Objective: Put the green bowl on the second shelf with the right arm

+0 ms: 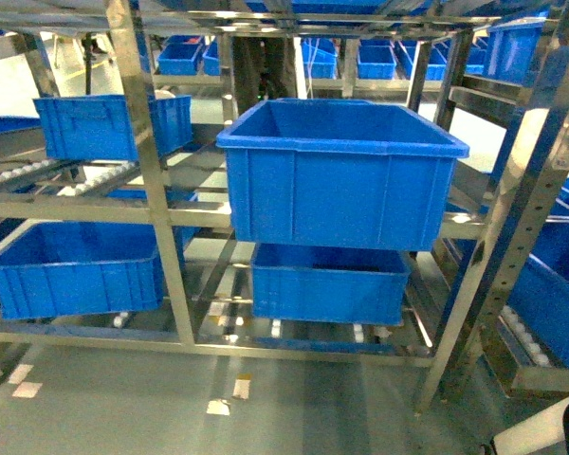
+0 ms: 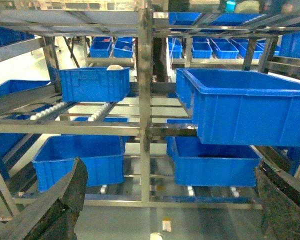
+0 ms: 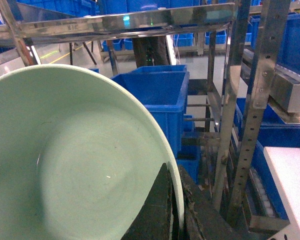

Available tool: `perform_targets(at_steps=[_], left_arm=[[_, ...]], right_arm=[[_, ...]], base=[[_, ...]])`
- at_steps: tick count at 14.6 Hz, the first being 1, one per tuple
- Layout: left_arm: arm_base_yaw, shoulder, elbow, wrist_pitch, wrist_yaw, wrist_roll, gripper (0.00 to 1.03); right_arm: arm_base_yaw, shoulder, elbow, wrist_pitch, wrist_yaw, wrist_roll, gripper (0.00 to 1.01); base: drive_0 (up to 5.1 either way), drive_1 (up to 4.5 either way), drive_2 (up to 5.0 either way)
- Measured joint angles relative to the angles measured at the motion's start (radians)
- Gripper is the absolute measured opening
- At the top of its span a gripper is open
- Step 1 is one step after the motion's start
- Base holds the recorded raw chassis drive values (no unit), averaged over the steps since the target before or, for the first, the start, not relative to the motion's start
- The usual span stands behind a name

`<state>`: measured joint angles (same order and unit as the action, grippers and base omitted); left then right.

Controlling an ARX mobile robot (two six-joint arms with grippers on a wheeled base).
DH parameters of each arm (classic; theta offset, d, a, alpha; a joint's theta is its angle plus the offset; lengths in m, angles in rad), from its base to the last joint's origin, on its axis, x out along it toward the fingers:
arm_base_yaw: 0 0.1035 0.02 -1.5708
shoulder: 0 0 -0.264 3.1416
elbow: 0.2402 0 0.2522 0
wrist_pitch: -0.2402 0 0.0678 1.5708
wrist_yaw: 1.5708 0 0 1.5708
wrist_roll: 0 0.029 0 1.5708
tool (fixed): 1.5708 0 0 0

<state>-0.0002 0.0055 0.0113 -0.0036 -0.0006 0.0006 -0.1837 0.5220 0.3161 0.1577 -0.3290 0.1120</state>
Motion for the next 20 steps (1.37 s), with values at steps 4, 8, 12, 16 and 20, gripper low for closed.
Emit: perform_targets(at_steps=[4, 8, 12, 16, 20], left_arm=[[0.000, 0.000, 0.000, -0.004, -0.004, 0.000, 0.98], [0.000, 0.000, 0.000, -0.001, -0.003, 0.000, 0.98], [0.000, 0.000, 0.000, 0.001, 0.000, 0.000, 0.98], [0.000, 0.000, 0.000, 0.002, 0.000, 0.000, 0.98], [0.000, 0.000, 0.000, -0.001, -0.001, 0.000, 0.98]], right_arm=[[0.000, -0.001, 0.000, 0.004, -0.007, 0.000, 0.02], [-0.001, 0.000, 0.000, -0.001, -0.003, 0.000, 0.02], [0.000, 0.000, 0.000, 0.000, -0.003, 0.000, 0.02], [0.000, 0.000, 0.000, 0.004, -0.003, 0.000, 0.02], [0.000, 0.000, 0.000, 0.003, -0.001, 0.000, 0.02]], base=[[-4.9, 2.51, 2.5], [-4.9, 2.51, 2.5], [-4.9, 2.51, 2.5], [-4.9, 2.51, 2.5], [-4.9, 2.51, 2.5]])
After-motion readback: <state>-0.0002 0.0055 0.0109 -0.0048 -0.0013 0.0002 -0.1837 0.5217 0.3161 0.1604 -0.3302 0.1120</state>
